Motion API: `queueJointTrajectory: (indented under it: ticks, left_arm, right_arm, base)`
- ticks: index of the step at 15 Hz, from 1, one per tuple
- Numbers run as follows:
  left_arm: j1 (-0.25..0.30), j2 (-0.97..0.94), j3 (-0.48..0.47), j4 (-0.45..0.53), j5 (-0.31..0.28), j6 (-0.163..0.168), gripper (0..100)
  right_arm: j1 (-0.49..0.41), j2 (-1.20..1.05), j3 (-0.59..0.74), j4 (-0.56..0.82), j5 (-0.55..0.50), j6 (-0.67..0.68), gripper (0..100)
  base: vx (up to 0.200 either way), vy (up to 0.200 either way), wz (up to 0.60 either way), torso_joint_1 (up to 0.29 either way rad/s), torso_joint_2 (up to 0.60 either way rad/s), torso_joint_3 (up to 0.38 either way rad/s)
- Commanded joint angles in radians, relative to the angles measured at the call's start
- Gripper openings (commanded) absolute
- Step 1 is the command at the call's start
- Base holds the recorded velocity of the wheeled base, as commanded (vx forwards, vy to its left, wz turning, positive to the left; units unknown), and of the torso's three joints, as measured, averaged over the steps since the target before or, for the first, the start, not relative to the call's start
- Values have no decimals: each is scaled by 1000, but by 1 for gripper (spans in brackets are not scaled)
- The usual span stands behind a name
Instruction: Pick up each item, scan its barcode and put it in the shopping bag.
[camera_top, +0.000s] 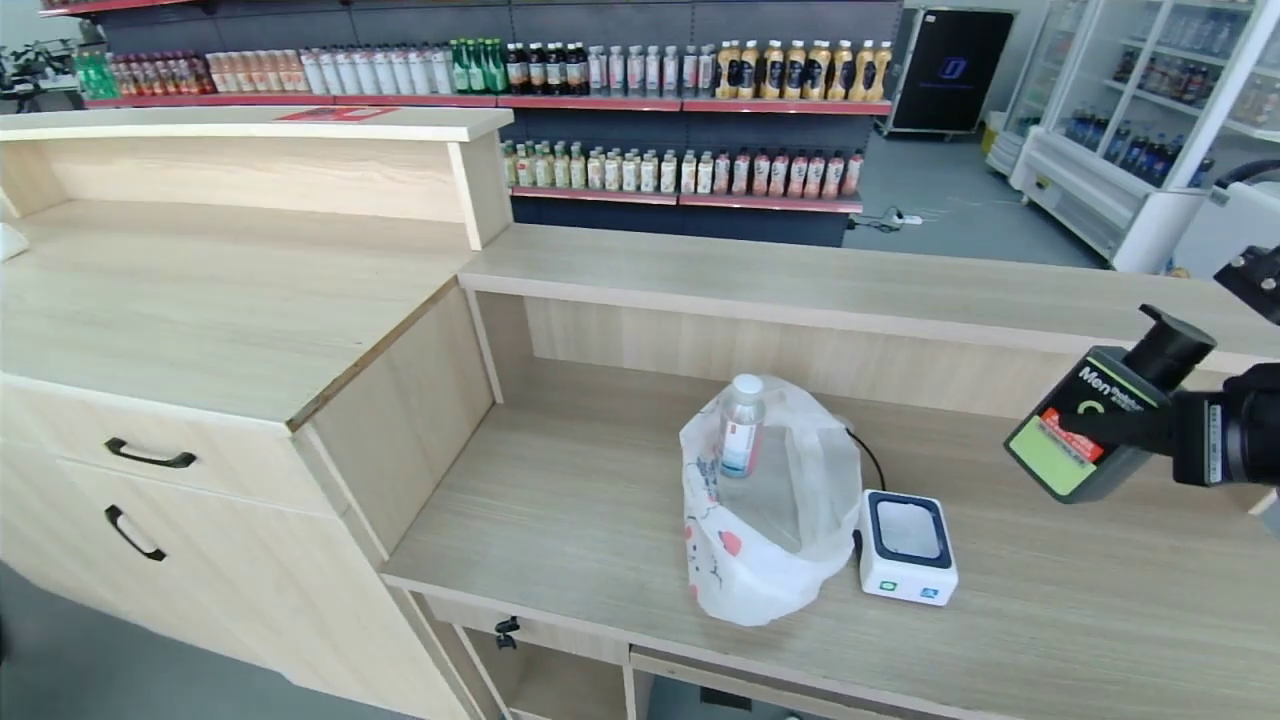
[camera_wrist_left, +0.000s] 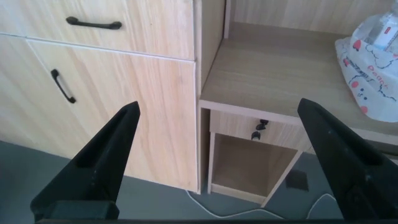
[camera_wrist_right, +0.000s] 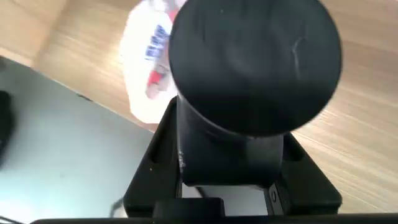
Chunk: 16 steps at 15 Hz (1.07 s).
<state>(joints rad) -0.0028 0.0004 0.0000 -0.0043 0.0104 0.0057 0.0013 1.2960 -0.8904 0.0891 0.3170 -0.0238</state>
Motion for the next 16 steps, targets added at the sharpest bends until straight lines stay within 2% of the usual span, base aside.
queueJointTrajectory:
  ticks: [1, 5, 8, 11, 13, 16]
  left_arm:
    - [0, 0, 0, 0, 0, 0, 100]
    - [0, 0, 0, 0, 0, 0, 100]
    - [0, 0, 0, 0, 0, 0, 100]
    - [0, 0, 0, 0, 0, 0, 100]
    - [0, 0, 0, 0, 0, 0, 100]
    - [0, 0, 0, 0, 0, 0, 100]
  right_arm:
    - [-7, 106, -13, -28, 148, 117, 0]
    - [-181, 226, 27, -32, 471, 131, 0]
    - [-273, 355, 10, -34, 616, 114, 0]
    - [-302, 441, -13, -35, 636, 47, 0]
    - [-310, 519, -15, -81, 714, -30, 0]
    - [-303, 597, -1, -144, 754, -134, 0]
  base:
    - [0, 0, 0, 0, 0, 0]
    - [0, 0, 0, 0, 0, 0]
    - [0, 0, 0, 0, 0, 0]
    - [0, 0, 0, 0, 0, 0]
    - [0, 0, 0, 0, 0, 0]
    - [0, 0, 0, 0, 0, 0]
